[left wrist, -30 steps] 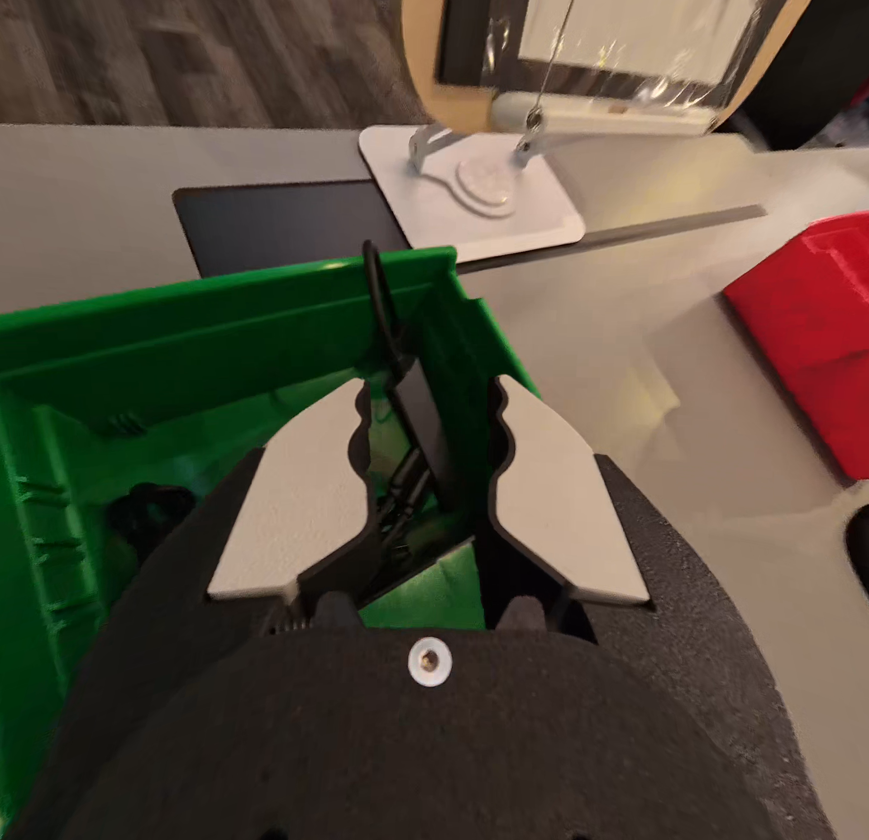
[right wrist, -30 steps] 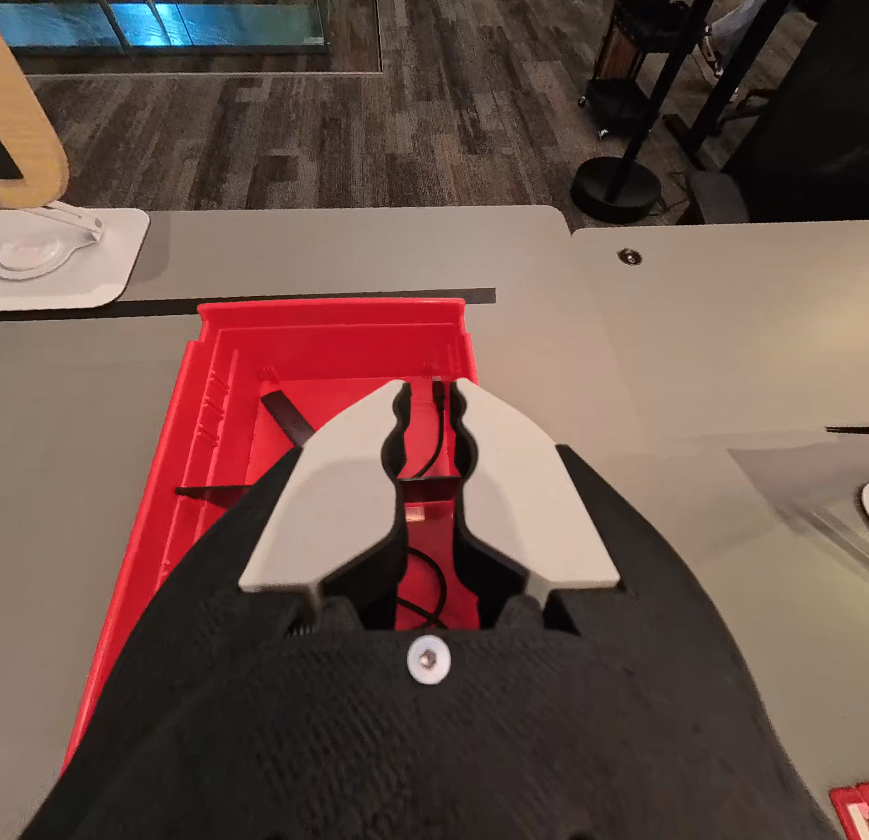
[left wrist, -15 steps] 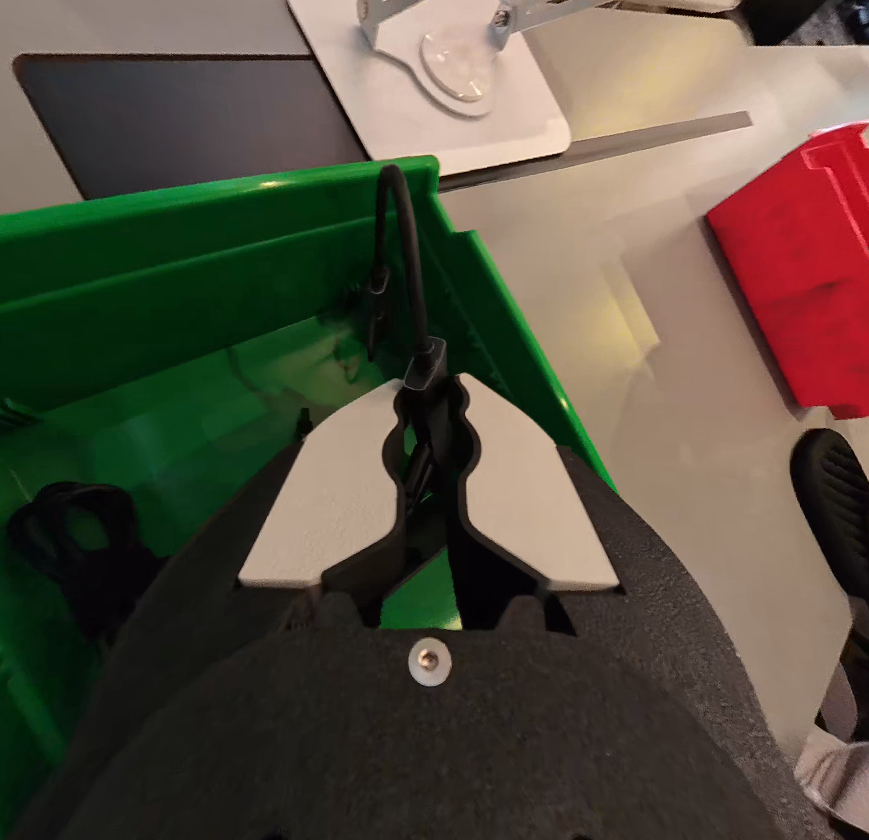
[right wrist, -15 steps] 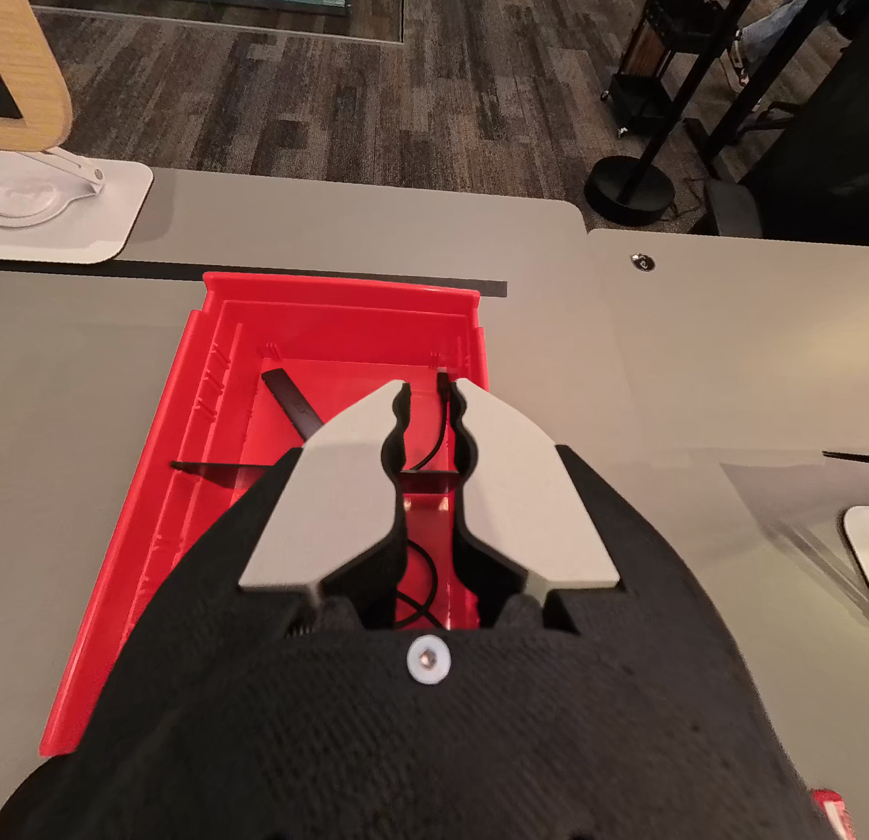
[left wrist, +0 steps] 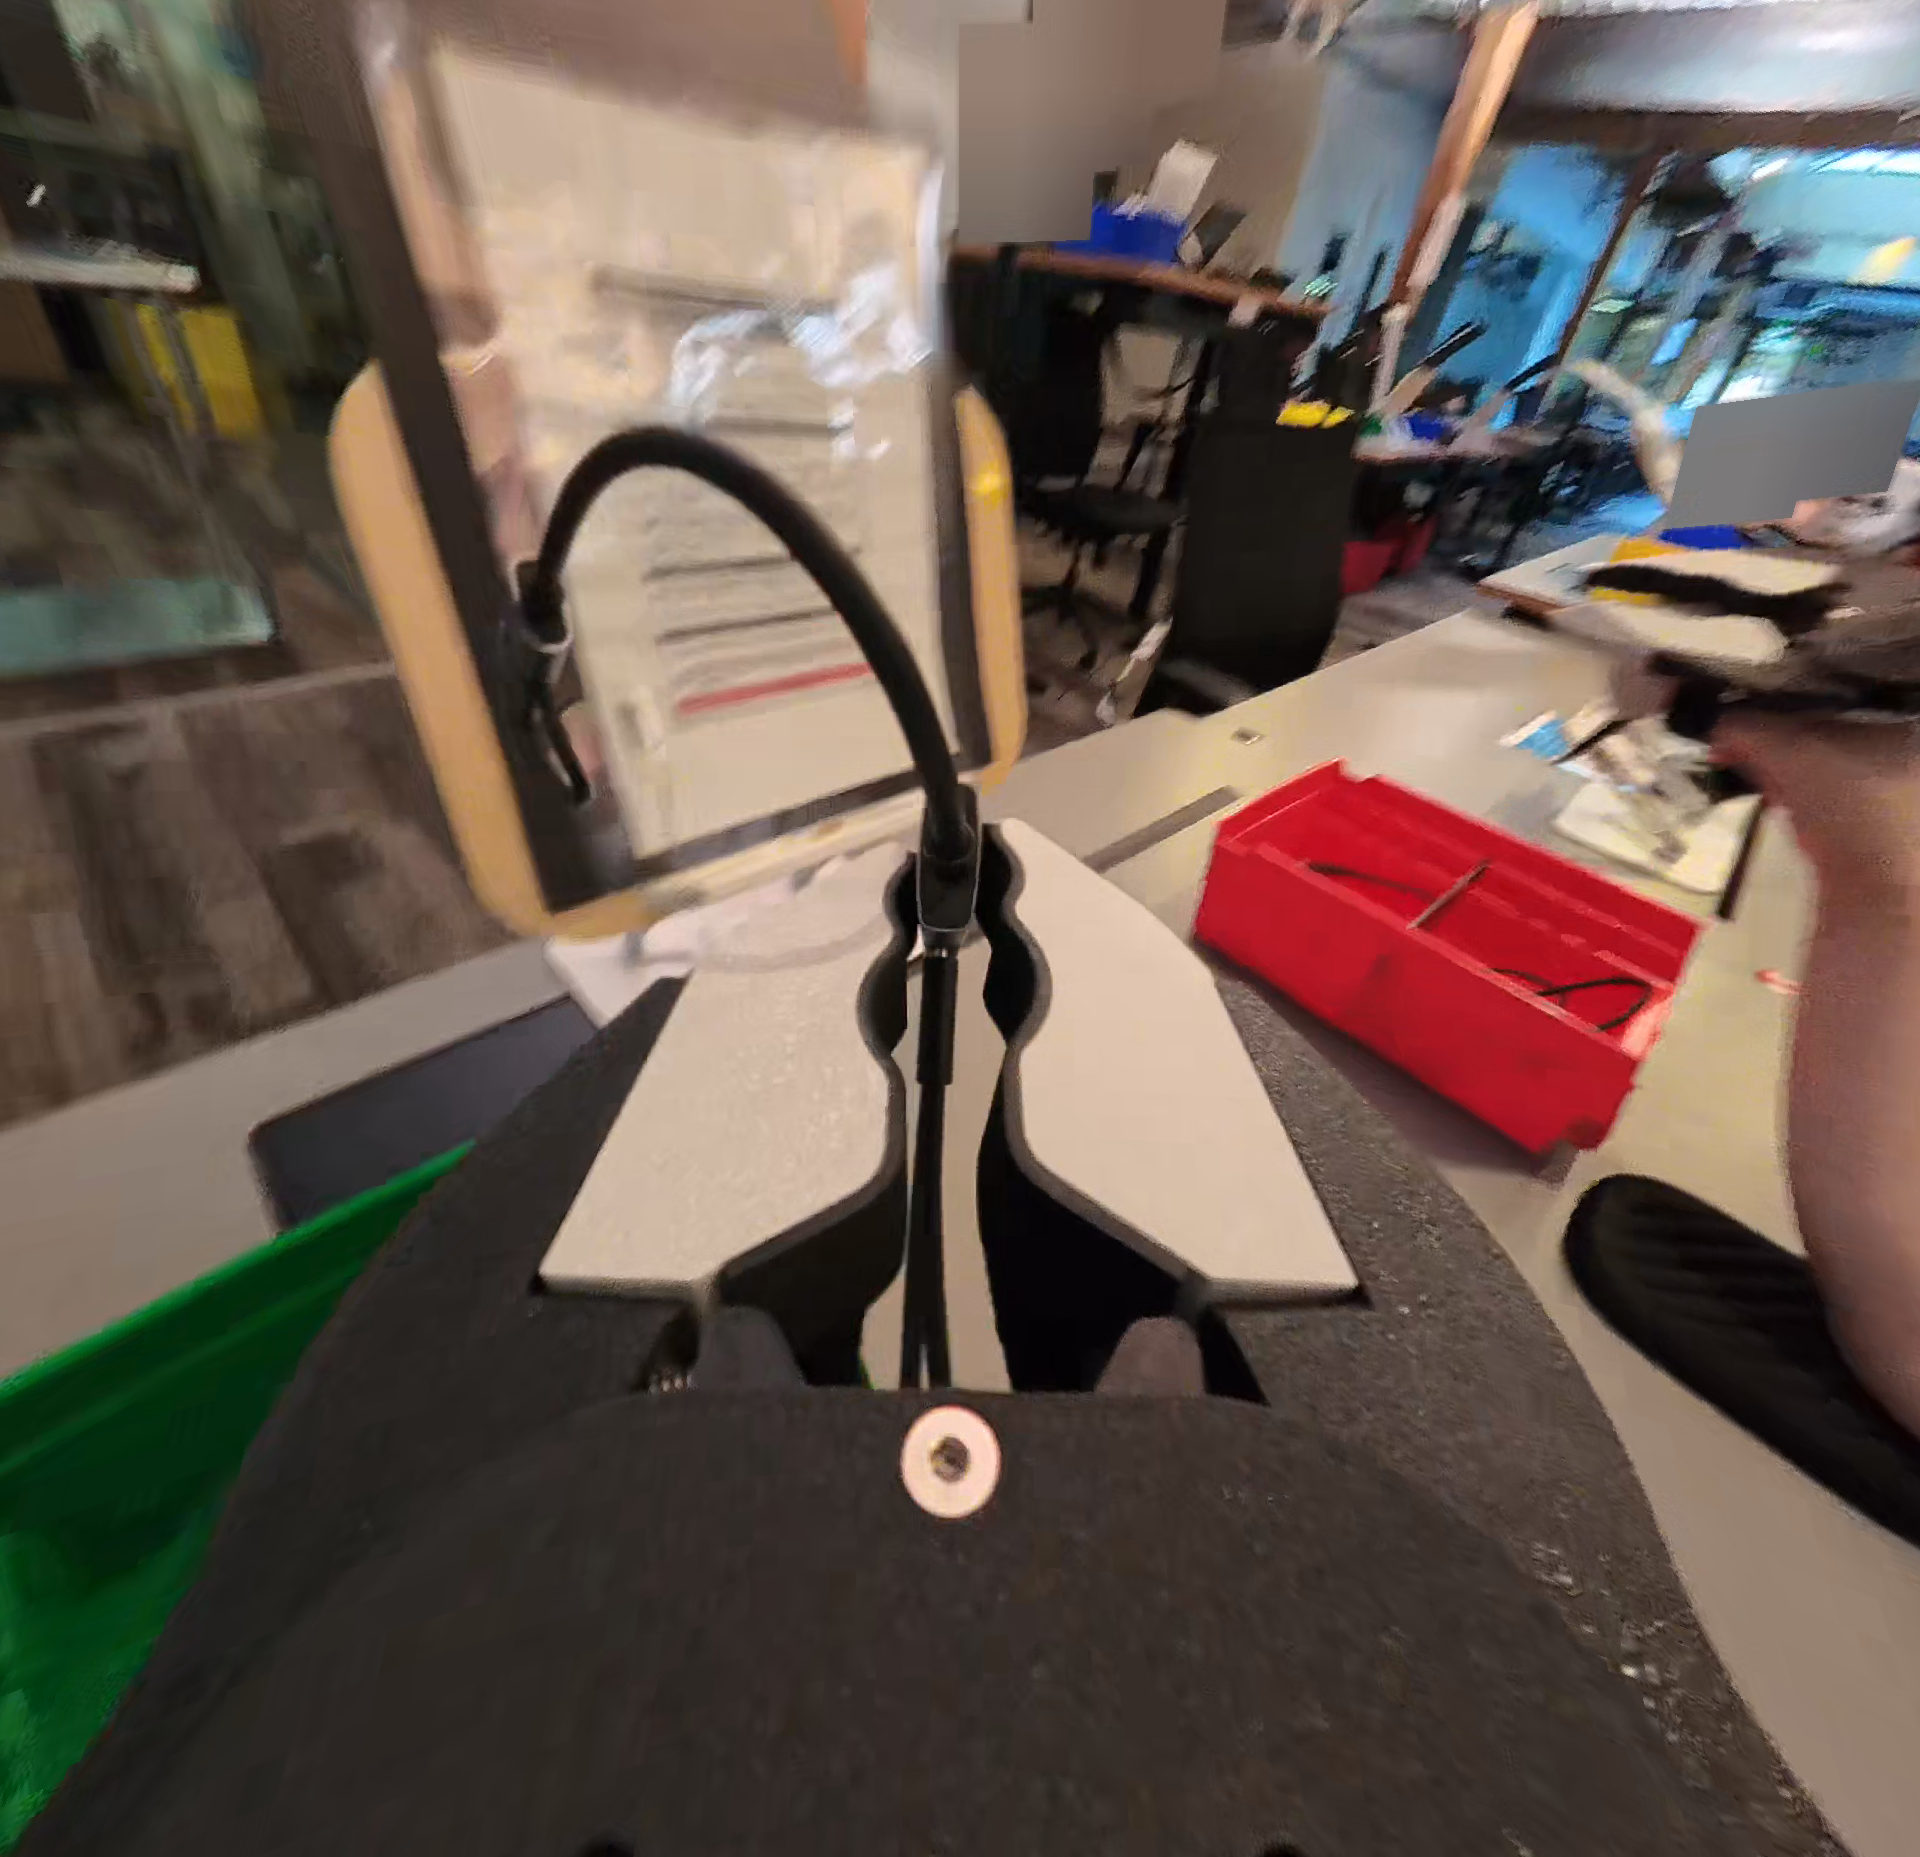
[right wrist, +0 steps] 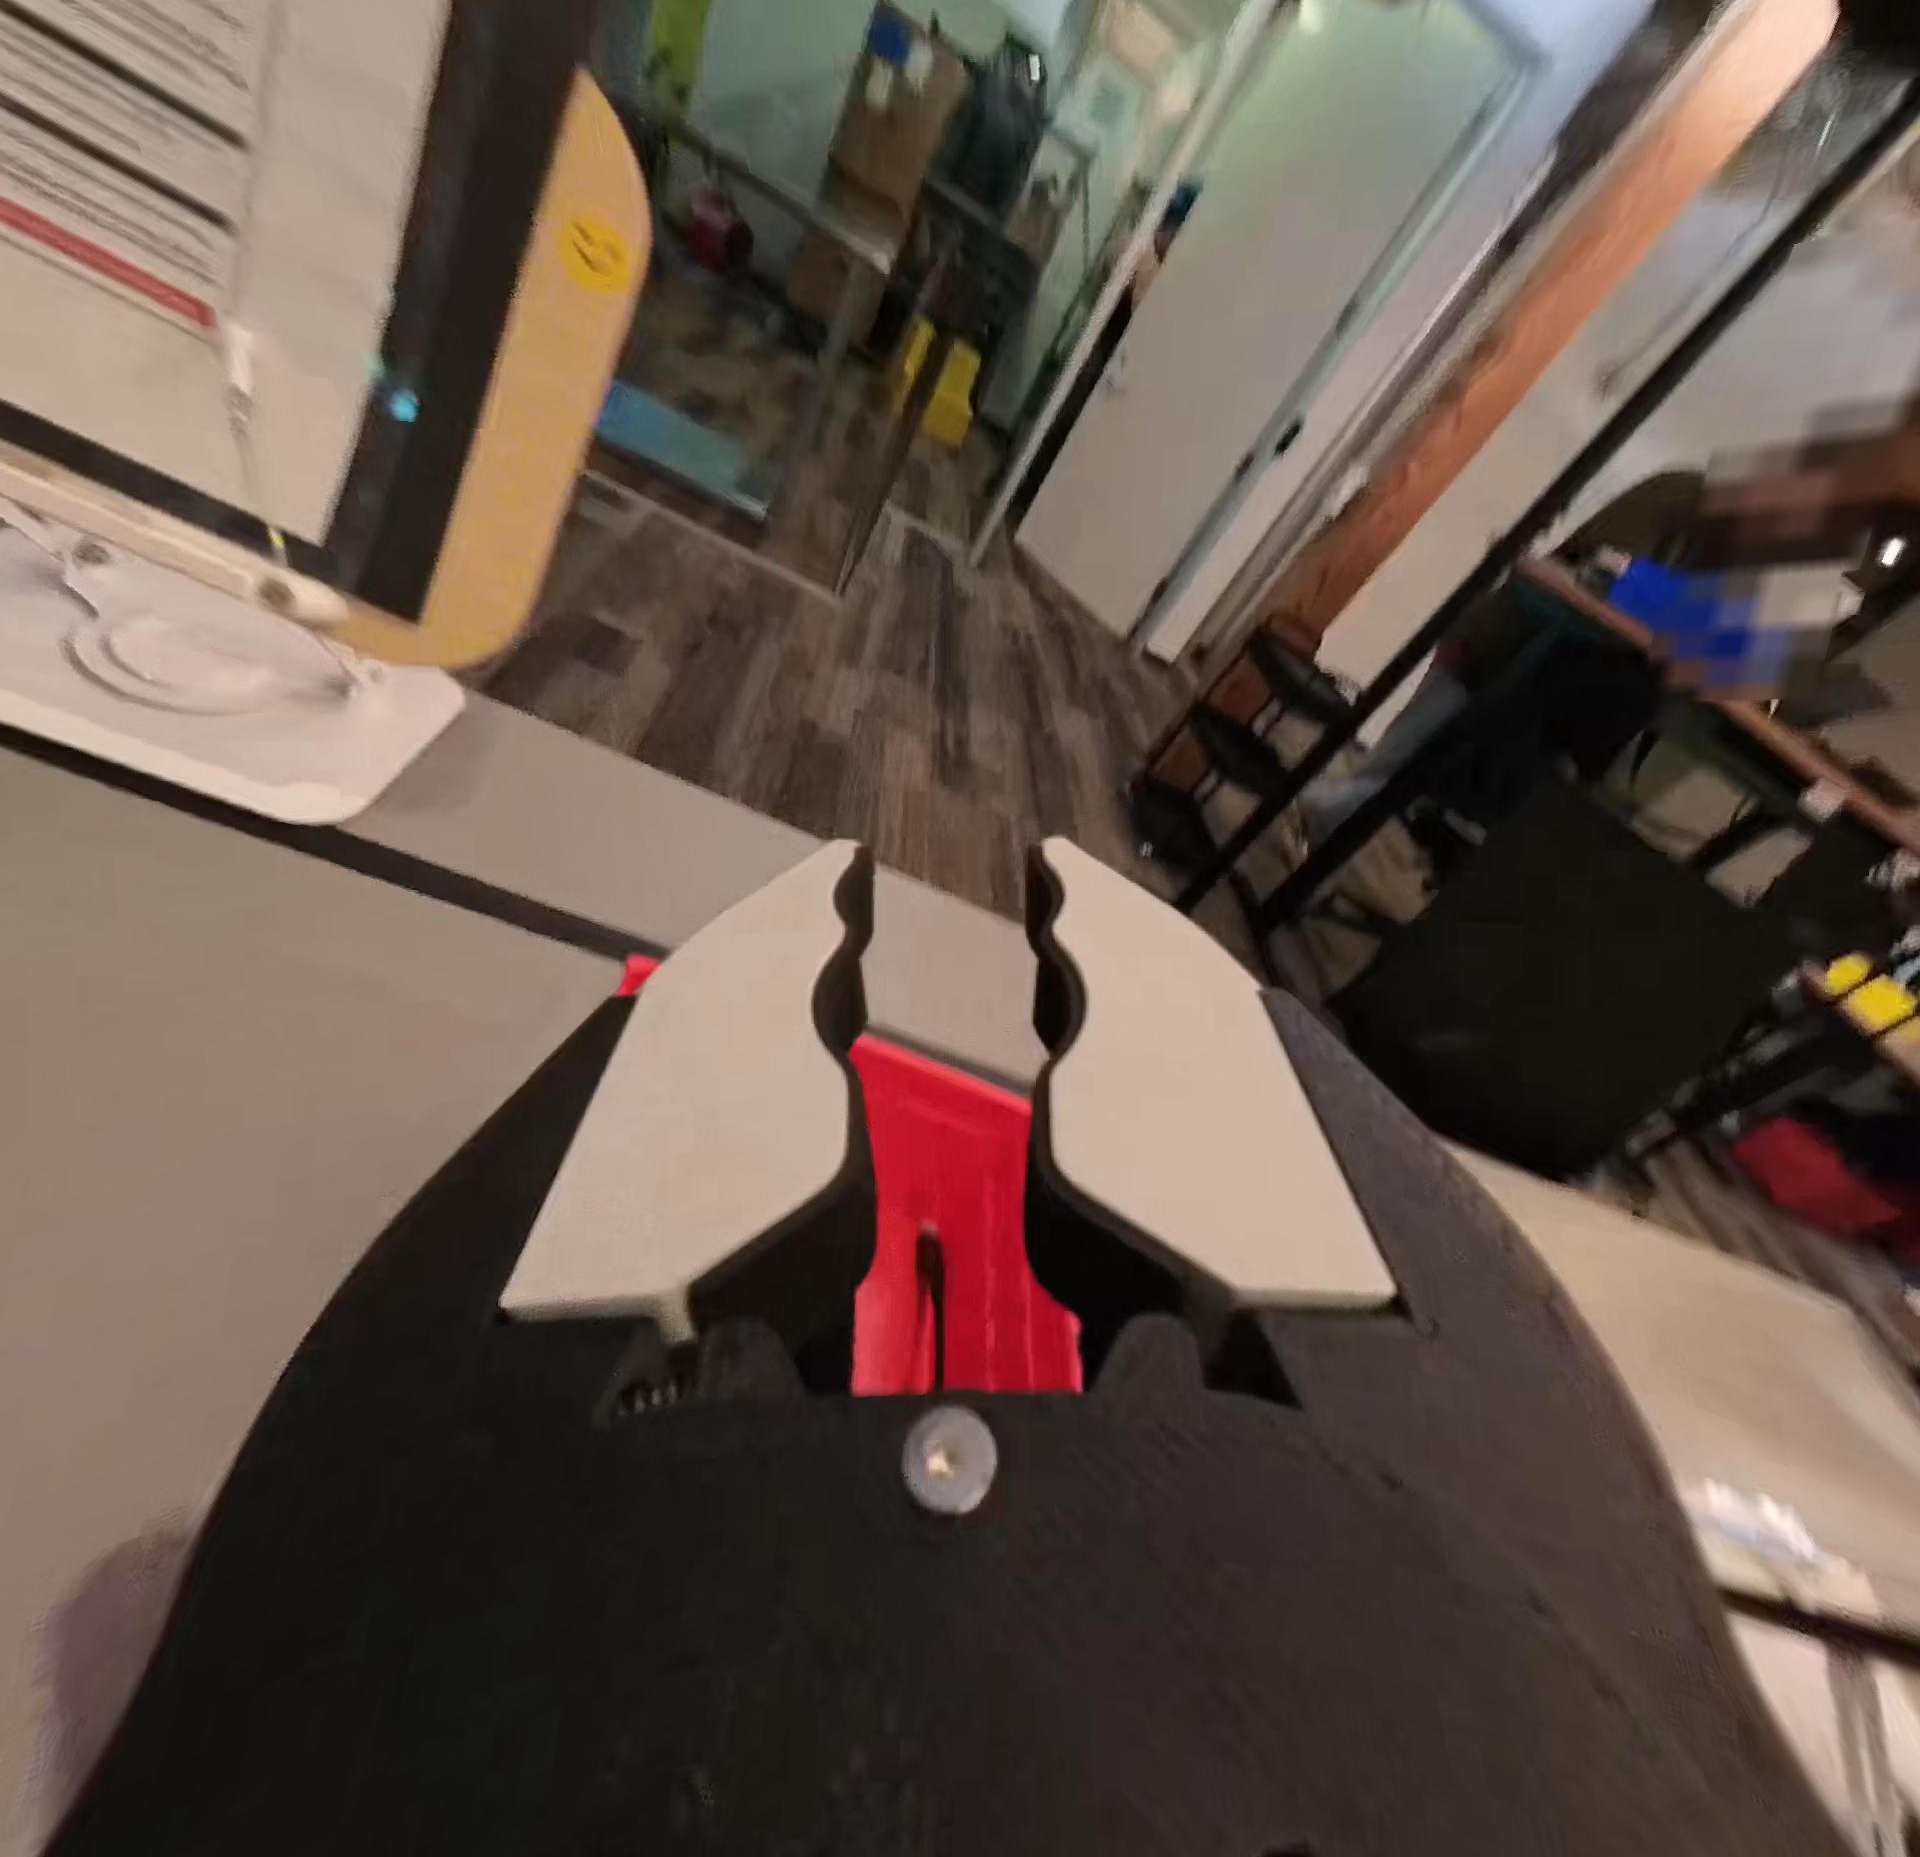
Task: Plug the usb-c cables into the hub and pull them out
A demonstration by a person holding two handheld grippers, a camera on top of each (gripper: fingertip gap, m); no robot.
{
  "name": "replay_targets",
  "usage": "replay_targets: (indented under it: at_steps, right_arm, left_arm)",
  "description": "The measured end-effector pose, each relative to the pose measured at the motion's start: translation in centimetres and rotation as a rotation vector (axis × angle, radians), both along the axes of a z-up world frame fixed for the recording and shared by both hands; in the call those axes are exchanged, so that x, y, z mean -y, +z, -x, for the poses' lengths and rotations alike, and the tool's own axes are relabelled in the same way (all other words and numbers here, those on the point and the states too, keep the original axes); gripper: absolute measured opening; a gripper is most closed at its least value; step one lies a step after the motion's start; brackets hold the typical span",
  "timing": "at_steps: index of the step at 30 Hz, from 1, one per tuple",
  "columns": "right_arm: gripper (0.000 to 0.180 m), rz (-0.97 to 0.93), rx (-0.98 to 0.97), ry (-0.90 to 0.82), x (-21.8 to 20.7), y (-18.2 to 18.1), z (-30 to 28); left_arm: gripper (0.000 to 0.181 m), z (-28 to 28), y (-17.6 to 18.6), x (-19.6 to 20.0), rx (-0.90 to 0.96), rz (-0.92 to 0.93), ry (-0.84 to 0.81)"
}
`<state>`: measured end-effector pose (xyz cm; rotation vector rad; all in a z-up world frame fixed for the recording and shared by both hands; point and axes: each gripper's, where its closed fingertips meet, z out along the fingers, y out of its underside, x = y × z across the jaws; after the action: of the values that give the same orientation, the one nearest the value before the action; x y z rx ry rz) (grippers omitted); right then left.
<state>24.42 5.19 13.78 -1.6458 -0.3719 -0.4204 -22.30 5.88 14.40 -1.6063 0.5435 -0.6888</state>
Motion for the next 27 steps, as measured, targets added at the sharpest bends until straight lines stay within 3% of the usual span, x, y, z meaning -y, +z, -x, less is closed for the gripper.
replay_targets:
  at_steps: [3,5,11,16,19,21,24,27]
  right_arm:
    - [0.048,-0.255,0.158,0.173,1.2,3.7,8.3]
    - [0.051,-0.428,0.263,0.320,3.3,4.9,14.9]
    - [0.051,-0.764,0.545,0.441,7.7,2.8,26.6]
    - [0.048,-0.796,0.555,0.335,7.0,2.2,26.9]
    - [0.026,-0.817,0.596,0.289,7.0,2.2,26.5]
    - [0.023,-0.814,0.599,0.275,6.9,2.3,26.0]
    - [0.023,-0.729,0.597,0.358,6.3,1.9,25.8]
    - [0.022,-0.609,0.627,0.431,5.4,1.3,25.2]
  left_arm:
    - [0.009,-4.0,2.8,3.1,0.042,-0.089,-0.094]
    - [0.009,-6.8,3.8,5.0,0.057,-0.126,-0.152]
    - [0.009,-13.3,4.5,8.3,0.172,-0.121,-0.304]
    - [0.009,-16.5,3.7,9.5,0.231,-0.041,-0.430]
    - [0.009,-17.5,3.1,9.6,0.243,-0.007,-0.468]
    - [0.010,-17.9,3.0,9.8,0.248,-0.009,-0.490]
    - [0.011,-17.8,2.6,9.6,0.109,-0.096,-0.447]
    - [0.023,-17.0,1.9,9.5,-0.179,-0.298,-0.323]
